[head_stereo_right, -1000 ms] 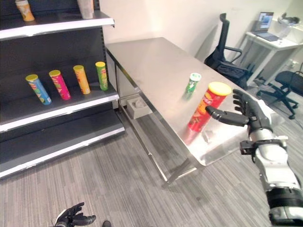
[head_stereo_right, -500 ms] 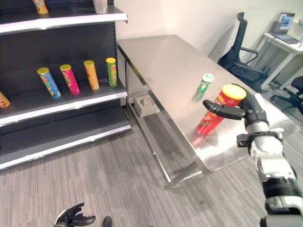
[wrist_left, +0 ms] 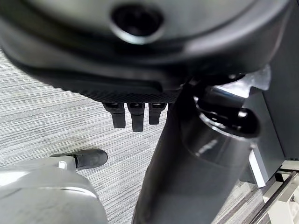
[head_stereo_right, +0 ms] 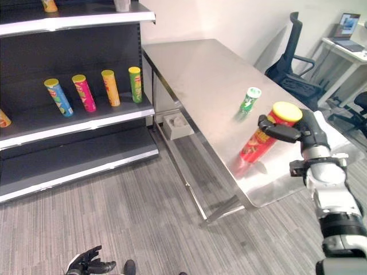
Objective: Put the goods on the table back onto the shelves and tidy them up.
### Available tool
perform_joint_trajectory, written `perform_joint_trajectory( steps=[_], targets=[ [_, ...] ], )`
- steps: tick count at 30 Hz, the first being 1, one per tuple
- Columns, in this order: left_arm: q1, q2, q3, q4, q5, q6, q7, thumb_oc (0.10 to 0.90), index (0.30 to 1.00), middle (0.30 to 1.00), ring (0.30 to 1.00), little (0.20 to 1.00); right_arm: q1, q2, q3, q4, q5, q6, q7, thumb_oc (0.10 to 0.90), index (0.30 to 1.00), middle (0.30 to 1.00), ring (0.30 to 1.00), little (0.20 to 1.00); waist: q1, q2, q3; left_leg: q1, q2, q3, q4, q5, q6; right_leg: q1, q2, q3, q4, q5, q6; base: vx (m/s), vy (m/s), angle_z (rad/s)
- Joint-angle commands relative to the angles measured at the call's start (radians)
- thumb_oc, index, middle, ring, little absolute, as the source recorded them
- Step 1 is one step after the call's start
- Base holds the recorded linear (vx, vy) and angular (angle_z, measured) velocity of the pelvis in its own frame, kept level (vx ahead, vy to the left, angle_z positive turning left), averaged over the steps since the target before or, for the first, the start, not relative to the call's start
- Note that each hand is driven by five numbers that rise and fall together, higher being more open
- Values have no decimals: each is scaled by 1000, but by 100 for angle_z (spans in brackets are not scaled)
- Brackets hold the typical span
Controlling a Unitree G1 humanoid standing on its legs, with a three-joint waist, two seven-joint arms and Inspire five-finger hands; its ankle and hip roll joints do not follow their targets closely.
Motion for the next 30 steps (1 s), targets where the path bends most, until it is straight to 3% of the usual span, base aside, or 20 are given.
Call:
perform_joint_trajectory(
  steps=[1,6,8,14,16,18,20,22,23,25,28,29,30],
  targets=[
    [-45,34,-32,-28,-7,-65,19,800,900,900,900,900,-119,-137,-45,-60,3,-81,-63,400,300,300,300,300,33,-28,-58,40,52,7,11,-83,-54,20,-38,-27,14,-27,62,0,0,0],
    [-36,34,1,-41,-6,-62,27,800,900,900,900,900,-49,-110,-143,-205,-68,-99,-120,400,300,300,300,300,31,-23,-60,47,59,0,11,-85,-56,26,-30,-23,14,-38,54,12,-47,4],
    [-19,33,36,-66,-11,-57,36,800,900,900,900,900,-7,-66,-217,-361,-154,-109,-172,400,300,300,300,300,39,-15,-59,47,73,-14,11,-78,-60,28,-15,-25,14,-51,44,7,-127,7],
    [4,40,65,-91,-18,-51,44,800,900,900,900,900,1,-8,-249,-498,-222,-118,-212,400,300,300,300,300,60,-7,-44,30,101,-40,15,-57,-75,21,17,-29,14,-67,26,-27,-93,10],
    [3,44,68,-99,-21,-51,50,800,900,900,900,900,-10,5,-251,-532,-232,-128,-226,400,300,300,300,300,73,-9,-20,-7,106,-60,59,-53,-79,17,24,-34,14,-74,17,-157,-116,15],
    [-12,43,76,-93,-41,-51,68,800,900,900,900,900,-14,17,-254,-572,-239,-131,-232,400,300,300,300,300,92,-16,27,-119,101,-85,166,-50,-99,13,22,-79,14,-80,4,-223,-68,93],
    [-9,34,81,-87,-38,-47,65,800,900,900,900,900,8,22,-280,-601,-240,-129,-230,400,300,300,300,300,98,-14,30,-157,135,-97,160,-18,-119,19,14,-136,14,-80,11,-42,133,121],
    [-24,43,79,-68,-23,-51,74,800,900,900,900,900,18,26,-285,-613,-235,-130,-233,400,300,300,300,300,86,-13,36,-173,217,-56,112,39,-126,21,-24,-185,14,-72,33,6,251,66],
    [-25,43,79,-68,-22,-51,74,800,900,900,900,900,19,26,-286,-614,-235,-129,-233,400,300,300,300,300,86,-13,35,-171,217,-56,105,43,-127,20,-23,-186,14,-72,33,19,218,82],
    [-31,44,84,-69,-4,-47,74,800,900,900,900,900,72,31,-319,-636,-251,-117,-219,400,300,300,300,300,70,19,4,-122,255,51,16,50,-138,33,-54,-236,14,-71,57,114,393,77],
    [-47,51,72,-61,26,-47,63,800,900,900,900,900,126,54,-354,-666,-285,-93,-198,400,300,300,300,300,66,30,-32,-116,197,66,22,28,-131,56,-142,-288,25,-33,85,171,396,52],
    [-47,52,71,-62,27,-47,63,800,900,900,900,900,129,55,-357,-669,-285,-92,-198,400,300,300,300,300,66,27,-32,-116,193,66,23,27,-129,58,-146,-290,25,-32,87,199,389,74],
    [-44,69,67,-68,55,-50,52,800,900,900,900,900,128,78,-348,-690,-298,-95,-188,400,300,300,300,300,70,22,-33,-108,139,74,27,-9,-91,43,-221,-292,91,4,102,170,401,66]
  ],
)
